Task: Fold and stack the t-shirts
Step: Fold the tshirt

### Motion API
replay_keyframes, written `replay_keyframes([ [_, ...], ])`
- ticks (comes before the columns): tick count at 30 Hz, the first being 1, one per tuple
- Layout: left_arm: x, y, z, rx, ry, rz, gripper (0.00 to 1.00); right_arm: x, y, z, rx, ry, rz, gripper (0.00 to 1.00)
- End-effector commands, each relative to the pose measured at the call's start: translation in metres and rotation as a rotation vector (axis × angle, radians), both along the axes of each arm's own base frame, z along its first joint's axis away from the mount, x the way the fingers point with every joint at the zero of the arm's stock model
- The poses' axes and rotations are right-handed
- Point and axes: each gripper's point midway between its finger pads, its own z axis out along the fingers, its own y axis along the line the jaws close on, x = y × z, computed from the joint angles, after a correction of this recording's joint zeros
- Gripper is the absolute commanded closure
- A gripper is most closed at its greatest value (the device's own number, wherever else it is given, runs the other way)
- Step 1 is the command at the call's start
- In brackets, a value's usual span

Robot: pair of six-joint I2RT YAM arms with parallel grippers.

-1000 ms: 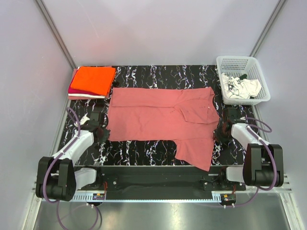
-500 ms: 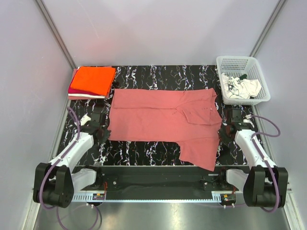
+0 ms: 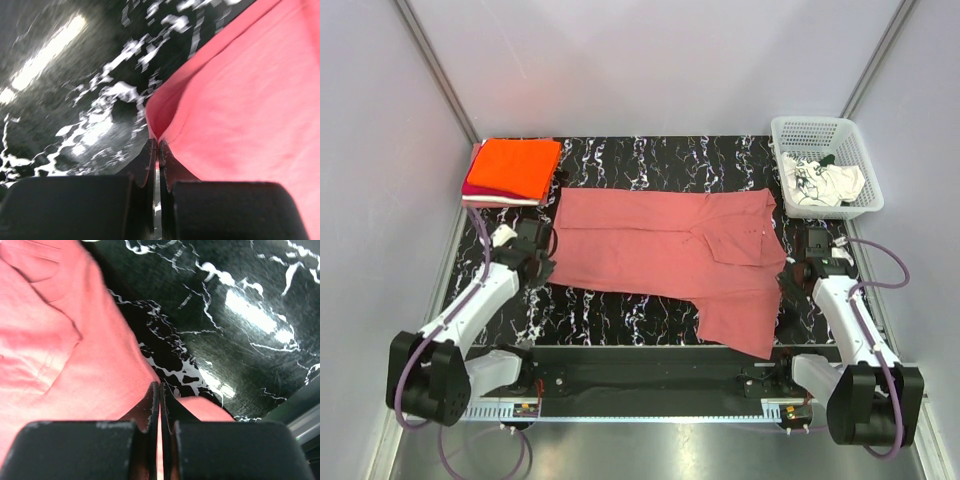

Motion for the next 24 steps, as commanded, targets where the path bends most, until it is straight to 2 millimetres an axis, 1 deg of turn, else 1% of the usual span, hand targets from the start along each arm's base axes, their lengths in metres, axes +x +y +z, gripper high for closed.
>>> replay_keyframes([
  [1,0.035,0.004,0.028,0.062,-0.076,0.001,1.00,0.026,-0.008,0.026,-0.071,-0.064,0.070,1.00],
  [2,0.039,0.004,0.031,0.069,-0.078,-0.002,1.00,0.035,-0.002,0.032,-0.047,-0.083,0.106,1.00],
  [3,0.044,0.004,0.028,0.079,-0.060,-0.002,1.00,0.043,-0.001,0.030,-0.051,-0.084,0.145,1.00],
  [4,0.052,0.002,0.034,0.081,-0.072,-0.002,1.00,0.049,0.001,0.029,-0.044,-0.089,0.158,1.00],
  [5,0.057,0.003,0.036,0.095,-0.074,-0.003,1.00,0.055,0.002,0.032,-0.045,-0.097,0.173,1.00],
  [6,0.062,0.004,0.031,0.110,-0.053,-0.003,1.00,0.062,0.002,0.027,-0.045,-0.083,0.183,1.00],
  [7,0.071,0.003,0.037,0.116,-0.064,-0.003,1.00,0.065,0.001,0.026,-0.050,-0.073,0.192,1.00],
  [8,0.075,0.005,0.031,0.139,-0.037,-0.007,1.00,0.074,-0.001,0.032,-0.066,-0.082,0.211,1.00],
  [9,0.080,0.004,0.031,0.144,-0.032,-0.010,1.00,0.078,-0.001,0.026,-0.067,-0.056,0.223,1.00],
  [10,0.089,0.003,0.037,0.147,-0.041,-0.015,1.00,0.083,-0.001,0.026,-0.070,-0.051,0.238,1.00],
  [11,0.092,0.002,0.029,0.149,-0.011,-0.024,1.00,0.094,0.001,0.031,-0.073,-0.070,0.274,1.00],
  [12,0.096,0.003,0.028,0.151,-0.005,-0.018,1.00,0.098,0.001,0.025,-0.068,-0.045,0.285,1.00],
  [13,0.103,0.003,0.031,0.147,-0.013,-0.013,1.00,0.101,0.001,0.025,-0.069,-0.043,0.292,1.00],
  [14,0.106,0.003,0.025,0.149,0.004,-0.013,1.00,0.109,-0.001,0.030,-0.082,-0.053,0.304,1.00],
  [15,0.113,0.005,0.029,0.147,-0.005,-0.003,1.00,0.112,-0.001,0.025,-0.082,-0.036,0.310,1.00],
  [17,0.120,0.007,0.024,0.153,0.012,0.001,1.00,0.122,-0.004,0.029,-0.103,-0.044,0.325,1.00],
  [18,0.123,0.010,0.023,0.154,0.015,0.009,1.00,0.124,-0.004,0.026,-0.108,-0.033,0.330,1.00],
  [19,0.129,0.009,0.026,0.149,0.007,0.010,1.00,0.127,-0.005,0.026,-0.113,-0.031,0.334,1.00],
  [21,0.136,0.011,0.023,0.150,0.016,0.017,1.00,0.135,-0.008,0.027,-0.127,-0.028,0.339,1.00],
  [22,0.138,0.011,0.019,0.151,0.030,0.015,1.00,0.141,-0.009,0.032,-0.136,-0.039,0.341,1.00],
  [24,0.146,0.013,0.019,0.156,0.028,0.019,1.00,0.146,-0.010,0.026,-0.140,-0.022,0.344,1.00],
])
